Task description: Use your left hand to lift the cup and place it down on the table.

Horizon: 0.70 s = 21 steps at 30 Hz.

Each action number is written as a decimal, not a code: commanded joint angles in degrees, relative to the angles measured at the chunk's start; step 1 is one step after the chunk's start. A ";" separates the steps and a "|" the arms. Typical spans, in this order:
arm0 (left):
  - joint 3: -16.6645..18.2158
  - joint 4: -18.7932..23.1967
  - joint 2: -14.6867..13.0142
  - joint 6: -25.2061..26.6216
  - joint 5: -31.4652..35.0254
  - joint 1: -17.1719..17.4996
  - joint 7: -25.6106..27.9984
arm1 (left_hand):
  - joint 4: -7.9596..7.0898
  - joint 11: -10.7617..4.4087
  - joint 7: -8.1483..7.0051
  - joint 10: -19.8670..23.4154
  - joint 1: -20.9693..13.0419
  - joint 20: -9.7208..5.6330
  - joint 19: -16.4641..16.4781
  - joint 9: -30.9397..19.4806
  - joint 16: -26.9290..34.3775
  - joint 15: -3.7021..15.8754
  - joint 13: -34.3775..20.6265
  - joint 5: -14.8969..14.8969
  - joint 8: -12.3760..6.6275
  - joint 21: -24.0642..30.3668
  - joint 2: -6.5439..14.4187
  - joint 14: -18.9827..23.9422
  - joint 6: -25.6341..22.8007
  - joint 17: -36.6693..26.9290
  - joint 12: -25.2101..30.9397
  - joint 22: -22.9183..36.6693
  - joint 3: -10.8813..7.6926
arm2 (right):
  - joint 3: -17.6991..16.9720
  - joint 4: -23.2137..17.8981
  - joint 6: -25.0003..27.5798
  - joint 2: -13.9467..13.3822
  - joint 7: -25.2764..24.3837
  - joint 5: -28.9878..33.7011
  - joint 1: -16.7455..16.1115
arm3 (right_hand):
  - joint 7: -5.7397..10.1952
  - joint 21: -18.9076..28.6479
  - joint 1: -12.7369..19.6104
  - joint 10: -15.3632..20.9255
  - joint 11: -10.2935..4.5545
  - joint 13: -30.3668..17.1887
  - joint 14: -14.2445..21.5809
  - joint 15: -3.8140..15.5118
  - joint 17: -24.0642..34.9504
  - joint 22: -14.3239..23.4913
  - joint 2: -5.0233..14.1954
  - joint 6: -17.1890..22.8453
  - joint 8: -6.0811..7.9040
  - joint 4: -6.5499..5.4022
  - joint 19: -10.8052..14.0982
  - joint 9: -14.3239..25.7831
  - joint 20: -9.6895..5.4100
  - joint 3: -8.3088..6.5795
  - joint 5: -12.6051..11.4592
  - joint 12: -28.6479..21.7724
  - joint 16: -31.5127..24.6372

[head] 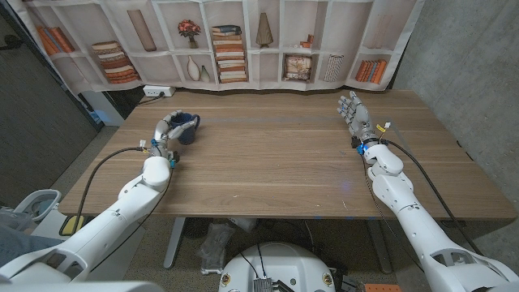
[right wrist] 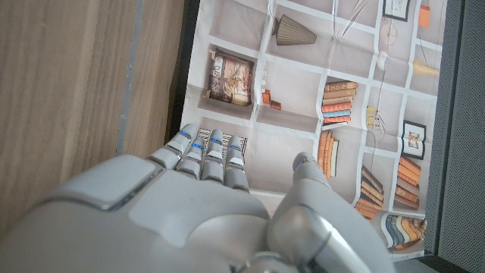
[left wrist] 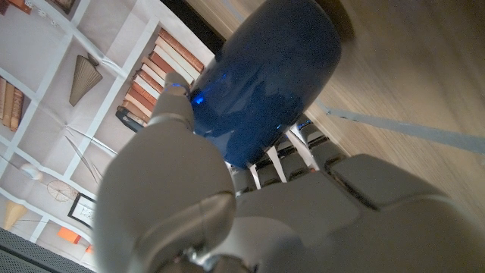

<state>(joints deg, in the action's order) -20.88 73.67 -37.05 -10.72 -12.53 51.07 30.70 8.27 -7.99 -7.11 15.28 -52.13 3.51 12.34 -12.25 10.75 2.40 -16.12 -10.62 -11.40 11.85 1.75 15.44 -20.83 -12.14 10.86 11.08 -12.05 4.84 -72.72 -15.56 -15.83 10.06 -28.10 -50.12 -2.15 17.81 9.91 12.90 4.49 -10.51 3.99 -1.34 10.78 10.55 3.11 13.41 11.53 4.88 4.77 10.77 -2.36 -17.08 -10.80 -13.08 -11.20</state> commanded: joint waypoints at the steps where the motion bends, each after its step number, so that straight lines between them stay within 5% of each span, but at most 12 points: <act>1: 0.51 1.87 -0.43 1.16 0.41 1.14 0.70 | -4.18 -1.33 0.12 0.69 1.16 0.24 -0.51 -0.05 -0.24 3.08 -0.09 -0.50 0.37 -0.17 -0.43 -0.96 0.97 -0.16 -0.07 0.18 -3.78 | 0.09 0.78 0.29 0.00 0.47 -0.06 0.24 | 0.25 -0.27 -0.09 0.45 0.09 -0.35 0.52 0.05 0.20 0.06 0.40 0.48 -0.25 0.24 0.58 0.10 -1.08 -0.04 0.10 0.31 0.12; 21: 0.06 1.96 -0.15 2.10 0.41 0.59 -0.40 | -4.21 -0.89 -0.05 -3.65 1.98 1.90 -4.94 -0.07 -0.45 1.58 -0.12 -1.24 0.47 -0.87 -0.98 -5.72 4.19 -0.19 -0.12 0.26 -3.32 | -0.32 1.24 0.28 -0.05 0.78 -0.17 0.10 | 0.32 -0.50 -0.17 0.54 0.09 -0.35 0.65 -0.05 0.21 0.09 0.44 0.51 -0.24 0.22 0.60 0.10 -0.96 -0.01 0.11 0.29 0.08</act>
<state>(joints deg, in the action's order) -20.56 75.53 -37.31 -9.07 -12.09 51.85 30.98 6.32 -8.91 -7.38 12.48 -50.51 5.21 8.15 -12.26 10.29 2.15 -16.11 -11.50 -11.09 11.20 1.06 10.34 -17.17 -12.13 10.74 11.07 -13.52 4.68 -71.91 -15.30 -15.85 10.58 -28.26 -50.06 -1.94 17.52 9.91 12.89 4.50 -10.51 3.99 -1.34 10.78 10.54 3.11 13.62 11.53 4.88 5.07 10.77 -2.05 -17.08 -10.80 -13.08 -11.20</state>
